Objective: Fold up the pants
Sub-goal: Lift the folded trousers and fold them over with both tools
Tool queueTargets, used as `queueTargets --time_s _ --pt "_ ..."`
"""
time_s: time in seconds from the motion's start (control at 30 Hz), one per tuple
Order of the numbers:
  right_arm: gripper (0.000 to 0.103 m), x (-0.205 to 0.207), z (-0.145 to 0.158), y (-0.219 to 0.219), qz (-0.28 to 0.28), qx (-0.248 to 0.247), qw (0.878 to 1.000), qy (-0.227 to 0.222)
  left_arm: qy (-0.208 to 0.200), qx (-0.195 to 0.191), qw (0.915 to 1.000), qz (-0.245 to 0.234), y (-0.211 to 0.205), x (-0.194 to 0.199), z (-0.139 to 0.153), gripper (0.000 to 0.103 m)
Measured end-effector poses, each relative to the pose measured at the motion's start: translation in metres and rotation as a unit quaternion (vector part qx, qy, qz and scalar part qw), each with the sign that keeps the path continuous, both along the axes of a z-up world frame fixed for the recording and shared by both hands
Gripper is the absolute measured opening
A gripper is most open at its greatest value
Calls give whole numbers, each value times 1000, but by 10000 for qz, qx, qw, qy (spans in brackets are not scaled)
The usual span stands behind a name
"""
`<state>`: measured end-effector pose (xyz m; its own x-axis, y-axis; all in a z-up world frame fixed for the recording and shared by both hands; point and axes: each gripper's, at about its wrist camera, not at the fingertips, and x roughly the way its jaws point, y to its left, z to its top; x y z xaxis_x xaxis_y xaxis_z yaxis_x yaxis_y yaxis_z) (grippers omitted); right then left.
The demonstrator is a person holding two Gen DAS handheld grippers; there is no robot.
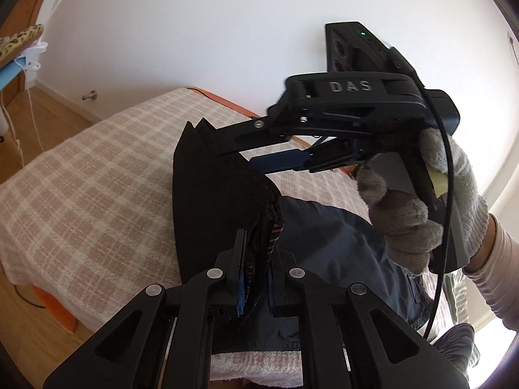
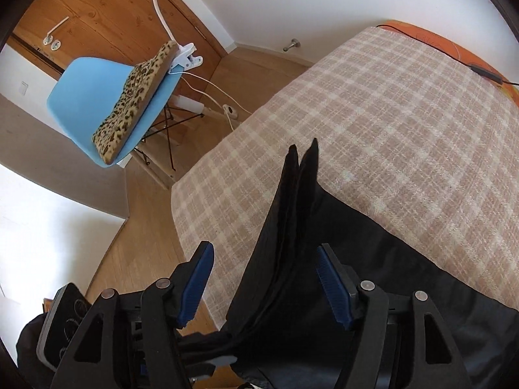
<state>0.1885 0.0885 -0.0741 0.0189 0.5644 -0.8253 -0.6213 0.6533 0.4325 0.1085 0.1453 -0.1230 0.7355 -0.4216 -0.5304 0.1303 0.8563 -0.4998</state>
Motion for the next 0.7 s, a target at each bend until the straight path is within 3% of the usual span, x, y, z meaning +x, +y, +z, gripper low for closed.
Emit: queueTargets --time_s 0.03,0.1,0.13,0.2,0.23,0.43,0.7 --pt "65 3 -5 5 -29 -75 10000 -7 0 -3 10000 -34 -2 0 1 8" --pt "34 10 -11 5 -142 -252 9996 -39 -5 -11 10000 -99 -5 -2 3 8" --pt "30 14 -13 5 -220 -330 9992 -38 -2 -24 9999 -120 -6 -3 4 8" --pt "10 17 -12 -3 -366 -246 9990 -73 6 -89 9998 -152 -7 -4 7 8" --pt "7 17 -8 -8 -404 -176 9990 -82 0 -127 9998 -162 -7 -5 9 8" --pt "1 15 42 -34 -545 315 9973 -372 -217 -360 9988 -269 -8 -11 37 8" --pt "1 5 113 -63 -698 908 9899 -839 -856 -290 9947 -485 -32 -18 101 8"
